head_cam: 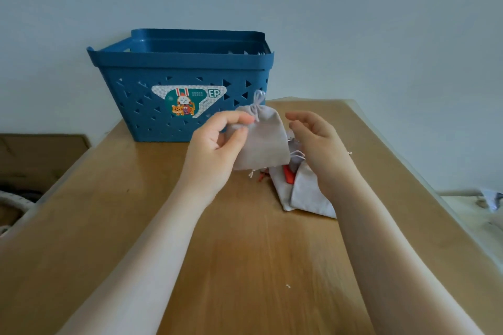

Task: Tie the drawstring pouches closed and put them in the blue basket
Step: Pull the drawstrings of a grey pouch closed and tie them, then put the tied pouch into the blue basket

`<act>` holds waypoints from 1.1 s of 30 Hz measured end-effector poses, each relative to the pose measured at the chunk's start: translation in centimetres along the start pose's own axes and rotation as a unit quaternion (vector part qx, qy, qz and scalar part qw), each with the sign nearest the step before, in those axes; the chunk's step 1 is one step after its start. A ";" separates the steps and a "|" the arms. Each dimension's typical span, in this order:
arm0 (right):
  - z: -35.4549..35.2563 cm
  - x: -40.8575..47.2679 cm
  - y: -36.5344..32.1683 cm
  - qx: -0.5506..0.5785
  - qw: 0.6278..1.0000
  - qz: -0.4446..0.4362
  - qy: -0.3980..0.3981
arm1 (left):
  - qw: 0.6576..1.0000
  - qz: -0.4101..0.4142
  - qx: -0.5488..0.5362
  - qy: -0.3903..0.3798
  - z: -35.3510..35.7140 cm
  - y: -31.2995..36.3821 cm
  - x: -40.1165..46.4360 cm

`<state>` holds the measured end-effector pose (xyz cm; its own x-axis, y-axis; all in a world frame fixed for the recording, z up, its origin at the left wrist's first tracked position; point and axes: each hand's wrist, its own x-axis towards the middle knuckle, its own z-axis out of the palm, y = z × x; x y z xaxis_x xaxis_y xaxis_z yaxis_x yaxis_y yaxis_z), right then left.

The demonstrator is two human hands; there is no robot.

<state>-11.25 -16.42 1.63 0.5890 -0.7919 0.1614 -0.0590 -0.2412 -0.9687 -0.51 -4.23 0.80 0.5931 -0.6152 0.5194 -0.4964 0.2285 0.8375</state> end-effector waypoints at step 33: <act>-0.2 5.2 4.3 -0.389 0.918 -0.075 0.037 | 0.956 0.023 0.241 -0.168 0.2 -1.9 5.2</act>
<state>-8.58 -21.72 -1.69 0.5829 -0.7459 0.3223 -0.5555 -0.6553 -0.5119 3.41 -8.06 1.84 0.3670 -0.8385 0.4027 -0.7996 -0.0632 0.5972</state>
